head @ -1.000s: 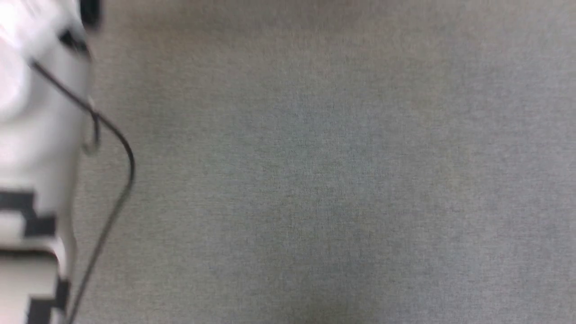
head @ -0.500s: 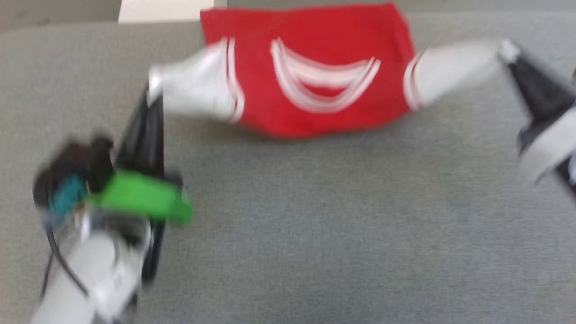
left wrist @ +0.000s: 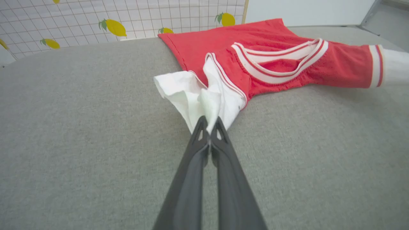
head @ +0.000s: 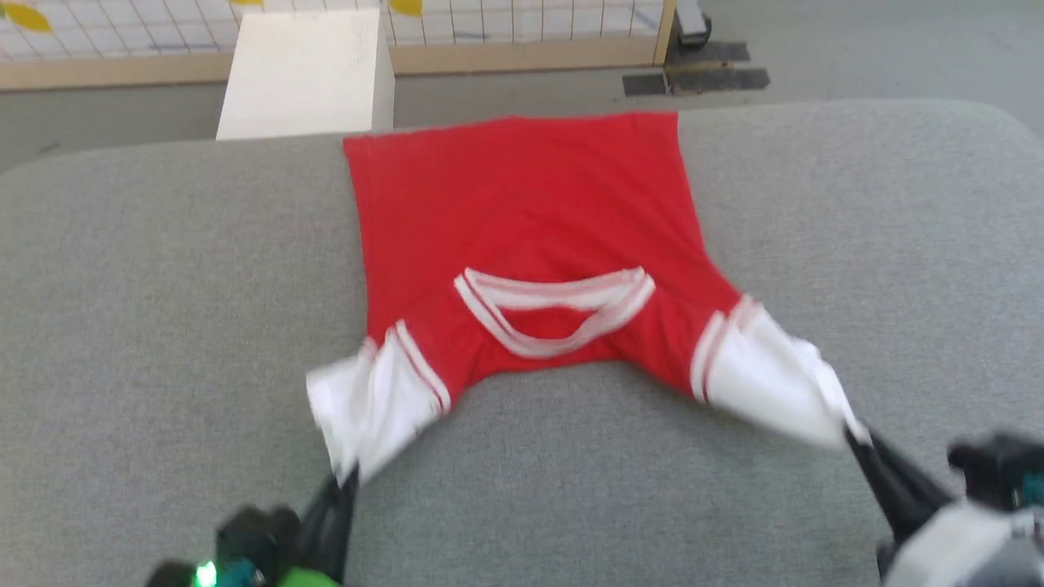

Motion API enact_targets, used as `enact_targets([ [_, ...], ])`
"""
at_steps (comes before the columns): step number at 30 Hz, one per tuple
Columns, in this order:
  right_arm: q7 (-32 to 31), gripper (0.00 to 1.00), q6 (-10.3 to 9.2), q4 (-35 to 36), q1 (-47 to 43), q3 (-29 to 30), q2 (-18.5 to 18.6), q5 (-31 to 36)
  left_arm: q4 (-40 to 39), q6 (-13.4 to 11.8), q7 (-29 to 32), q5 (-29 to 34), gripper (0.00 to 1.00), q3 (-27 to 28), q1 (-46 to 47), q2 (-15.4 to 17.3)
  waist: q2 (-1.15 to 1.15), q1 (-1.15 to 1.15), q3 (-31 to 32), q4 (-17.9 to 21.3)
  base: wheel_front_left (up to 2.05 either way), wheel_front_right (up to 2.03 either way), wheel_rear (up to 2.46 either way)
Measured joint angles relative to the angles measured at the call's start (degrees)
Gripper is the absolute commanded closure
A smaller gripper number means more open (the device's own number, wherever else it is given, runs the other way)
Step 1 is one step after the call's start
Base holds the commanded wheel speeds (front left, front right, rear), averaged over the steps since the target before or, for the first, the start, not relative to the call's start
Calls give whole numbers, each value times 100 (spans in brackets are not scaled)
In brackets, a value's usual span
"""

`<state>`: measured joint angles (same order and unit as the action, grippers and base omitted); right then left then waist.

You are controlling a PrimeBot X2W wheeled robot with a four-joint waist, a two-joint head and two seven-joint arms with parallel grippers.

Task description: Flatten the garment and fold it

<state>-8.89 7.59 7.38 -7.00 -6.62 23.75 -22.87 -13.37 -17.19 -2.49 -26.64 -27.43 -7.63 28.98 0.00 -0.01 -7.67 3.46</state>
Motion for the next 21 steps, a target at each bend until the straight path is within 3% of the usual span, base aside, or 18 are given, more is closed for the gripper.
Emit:
enact_targets([
  [13, -197, 100, 0, -249, -1688, 926, -587, 170, 327, 100, 906, -600, 100, -136, -1098, 493, 0, 0, 256, 24, 0, 0, 0],
  [20, -220, 100, 0, -178, -1883, 1084, -739, 229, -10, 14, 795, -810, 100, 70, -1249, 519, 0, 0, 354, -34, 0, 0, 0],
  [21, -218, 62, 0, -160, -1866, 1115, -783, 237, -48, 21, 793, -810, 100, 71, -1229, 514, 0, 0, 362, -47, 0, 0, 0],
])
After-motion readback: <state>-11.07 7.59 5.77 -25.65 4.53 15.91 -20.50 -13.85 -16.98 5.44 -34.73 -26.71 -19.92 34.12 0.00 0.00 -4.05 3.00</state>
